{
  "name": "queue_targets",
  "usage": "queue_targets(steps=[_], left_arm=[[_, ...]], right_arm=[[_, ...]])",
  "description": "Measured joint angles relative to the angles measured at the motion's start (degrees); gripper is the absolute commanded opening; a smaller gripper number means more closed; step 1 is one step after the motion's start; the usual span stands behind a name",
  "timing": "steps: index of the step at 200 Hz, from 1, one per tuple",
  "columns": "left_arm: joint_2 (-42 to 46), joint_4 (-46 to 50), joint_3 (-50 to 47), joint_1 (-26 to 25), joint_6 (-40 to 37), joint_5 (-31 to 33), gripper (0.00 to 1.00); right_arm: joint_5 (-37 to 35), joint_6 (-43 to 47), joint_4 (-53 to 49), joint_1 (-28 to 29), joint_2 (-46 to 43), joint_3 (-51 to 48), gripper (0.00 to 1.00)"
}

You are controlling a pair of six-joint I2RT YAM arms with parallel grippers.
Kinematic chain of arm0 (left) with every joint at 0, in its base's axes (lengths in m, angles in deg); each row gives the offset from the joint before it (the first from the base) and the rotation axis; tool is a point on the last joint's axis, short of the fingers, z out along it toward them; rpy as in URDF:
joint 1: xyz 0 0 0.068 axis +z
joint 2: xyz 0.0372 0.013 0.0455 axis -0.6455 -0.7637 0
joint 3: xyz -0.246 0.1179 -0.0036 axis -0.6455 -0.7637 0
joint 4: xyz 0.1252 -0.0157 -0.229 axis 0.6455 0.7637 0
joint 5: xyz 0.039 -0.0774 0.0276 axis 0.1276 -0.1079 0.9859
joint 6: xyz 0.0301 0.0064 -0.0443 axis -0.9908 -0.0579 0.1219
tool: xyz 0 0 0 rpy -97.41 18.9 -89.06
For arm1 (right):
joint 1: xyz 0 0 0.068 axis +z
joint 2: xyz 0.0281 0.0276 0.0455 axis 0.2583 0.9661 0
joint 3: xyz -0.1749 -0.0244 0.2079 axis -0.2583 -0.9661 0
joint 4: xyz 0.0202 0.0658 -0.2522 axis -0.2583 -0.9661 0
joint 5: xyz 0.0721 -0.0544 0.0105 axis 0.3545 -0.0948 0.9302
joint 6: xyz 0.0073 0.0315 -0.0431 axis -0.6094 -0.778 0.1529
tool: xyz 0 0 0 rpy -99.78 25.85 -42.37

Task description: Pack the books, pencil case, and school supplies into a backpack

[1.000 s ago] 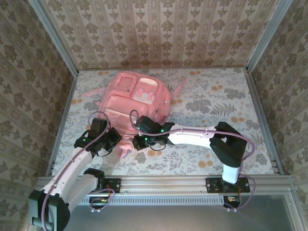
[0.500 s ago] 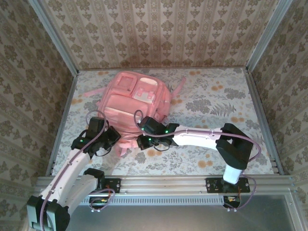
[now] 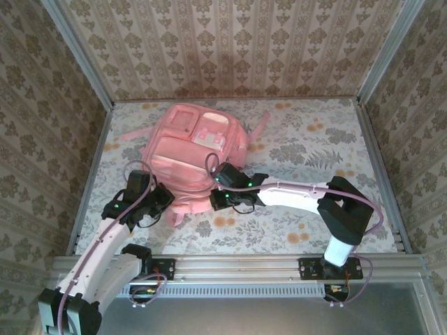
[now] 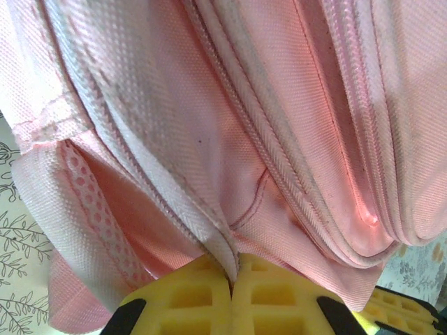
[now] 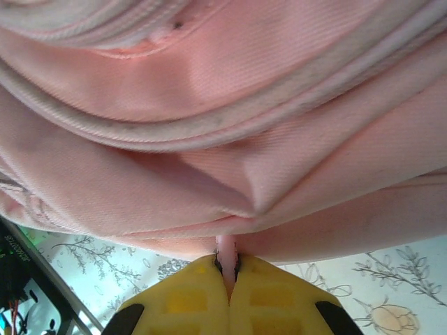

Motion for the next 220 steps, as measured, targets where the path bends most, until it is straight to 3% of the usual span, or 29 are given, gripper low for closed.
queue_targets(steps=[220], left_arm=[[-0.66,-0.37,-0.24,1.18,-0.85,-0.9,0.0]], right_arm=[[-2.16,4.9,-4.04,-13.77,-2.64,-3.48,0.0]])
